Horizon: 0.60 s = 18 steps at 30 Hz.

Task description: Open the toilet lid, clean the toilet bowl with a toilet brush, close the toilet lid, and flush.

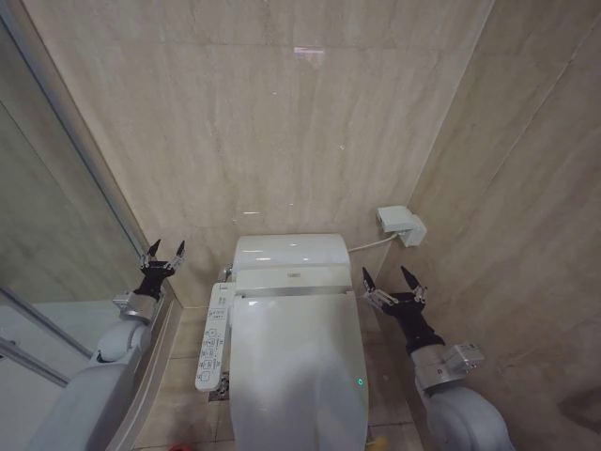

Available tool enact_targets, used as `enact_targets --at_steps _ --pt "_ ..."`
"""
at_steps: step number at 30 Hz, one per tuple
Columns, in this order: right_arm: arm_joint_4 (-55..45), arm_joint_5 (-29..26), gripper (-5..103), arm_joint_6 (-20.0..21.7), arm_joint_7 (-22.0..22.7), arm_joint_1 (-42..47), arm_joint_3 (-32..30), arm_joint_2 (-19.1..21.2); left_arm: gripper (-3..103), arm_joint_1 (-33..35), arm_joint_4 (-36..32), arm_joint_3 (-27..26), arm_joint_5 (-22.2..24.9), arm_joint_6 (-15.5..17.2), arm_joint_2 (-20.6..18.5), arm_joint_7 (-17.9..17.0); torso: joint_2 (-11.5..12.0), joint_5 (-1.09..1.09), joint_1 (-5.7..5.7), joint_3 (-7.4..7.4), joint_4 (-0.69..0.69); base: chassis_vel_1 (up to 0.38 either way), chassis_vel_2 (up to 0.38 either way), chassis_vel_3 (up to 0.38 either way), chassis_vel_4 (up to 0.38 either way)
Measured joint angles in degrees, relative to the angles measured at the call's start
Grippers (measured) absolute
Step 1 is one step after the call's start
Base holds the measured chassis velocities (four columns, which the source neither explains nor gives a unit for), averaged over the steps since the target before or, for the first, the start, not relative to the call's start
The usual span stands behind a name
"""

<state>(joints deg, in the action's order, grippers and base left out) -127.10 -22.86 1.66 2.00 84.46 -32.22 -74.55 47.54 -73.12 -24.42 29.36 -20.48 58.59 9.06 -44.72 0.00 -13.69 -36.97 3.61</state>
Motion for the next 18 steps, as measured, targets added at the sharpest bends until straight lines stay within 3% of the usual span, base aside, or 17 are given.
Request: enact_targets --at_steps 4,5,11,12,18 --pt "-0.01 0.00 100 0.00 0.00 0.00 0.00 0.00 72 -1.66 3.56 1.90 0.05 -1.42 -2.65 1.95 0.00 0.00 0.00 0.00 -0.02 0.000 0.000 0.000 0.000" --pt "0.00 0.00 100 0.00 -0.01 0.00 0.00 0.00 45 -2.66 5.54 2.84 0.04 -2.49 -3.59 3.36 0.00 0.00 0.00 0.00 -0.02 0.000 0.000 0.000 0.000" --pt "0.00 0.00 100 0.00 0.00 0.00 0.00 0.00 45 -7.35 12.30 6.73 -0.06 -6.42 -5.69 10.68 0.00 0.00 0.00 0.00 -0.01 0.000 0.000 0.000 0.000" --pt "0.00 0.00 100 0.00 0.00 0.00 0.00 0.00 18 -8.15 13.11 7.50 -0.12 -6.93 -5.76 11.60 0.00 0.00 0.00 0.00 -0.01 0.000 0.000 0.000 0.000" --pt "-0.01 0.00 100 0.00 0.00 0.00 0.00 0.00 18 -10.81 15.63 11.20 -0.93 -8.11 -4.94 13.46 0.00 0.00 0.00 0.00 0.00 0.000 0.000 0.000 0.000"
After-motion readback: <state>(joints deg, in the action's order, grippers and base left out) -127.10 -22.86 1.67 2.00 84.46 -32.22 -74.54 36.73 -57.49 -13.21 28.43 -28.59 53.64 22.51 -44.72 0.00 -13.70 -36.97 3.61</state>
